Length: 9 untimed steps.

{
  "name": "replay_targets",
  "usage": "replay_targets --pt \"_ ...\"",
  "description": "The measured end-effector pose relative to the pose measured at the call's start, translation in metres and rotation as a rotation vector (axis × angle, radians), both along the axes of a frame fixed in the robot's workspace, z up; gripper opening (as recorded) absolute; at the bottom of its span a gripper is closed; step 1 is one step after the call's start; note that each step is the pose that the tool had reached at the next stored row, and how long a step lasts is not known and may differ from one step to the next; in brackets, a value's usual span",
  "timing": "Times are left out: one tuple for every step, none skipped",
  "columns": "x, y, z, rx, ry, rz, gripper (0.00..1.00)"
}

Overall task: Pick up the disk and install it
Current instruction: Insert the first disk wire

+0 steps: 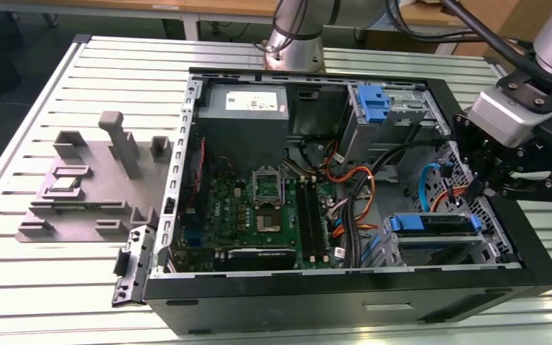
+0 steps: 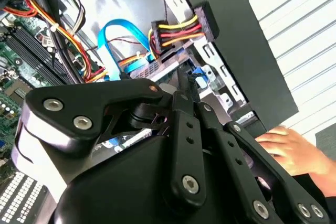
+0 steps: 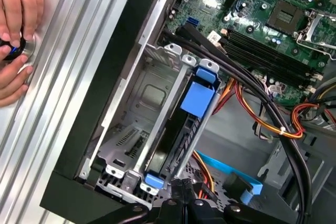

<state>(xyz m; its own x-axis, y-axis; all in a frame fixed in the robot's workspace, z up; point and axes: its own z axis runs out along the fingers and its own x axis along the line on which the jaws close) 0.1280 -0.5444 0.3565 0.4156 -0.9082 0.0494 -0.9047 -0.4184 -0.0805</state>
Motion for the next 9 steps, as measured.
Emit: replay_targets --pt "0.0006 0.0012 0.0000 0.0000 0.0000 0.000 0.10" --pt "0.0011 0.0025 0.0000 0.0000 0.0000 0.001 0.10" --pt "0.0016 0.0038 -0.0001 0.0001 -0.0001 0.001 0.10" --pt "0.0018 0.0047 -0.0001 0.0000 -0.0014 0.001 0.10" --pt "0.0019 0.0052 0.0000 0.0000 -0.0053 0.001 0.10" --pt "0.0019 0.0055 0.0000 0.0000 -0.0116 0.002 0.10" --pt "0.0019 0.0057 0.0000 -0.0001 -0.0198 0.003 0.10" --pt "0.0019 0.0060 0.0000 0.0000 -0.0290 0.005 0.10" --pt "0.0019 0.0060 -0.0001 0.0000 -0.0371 0.009 0.10"
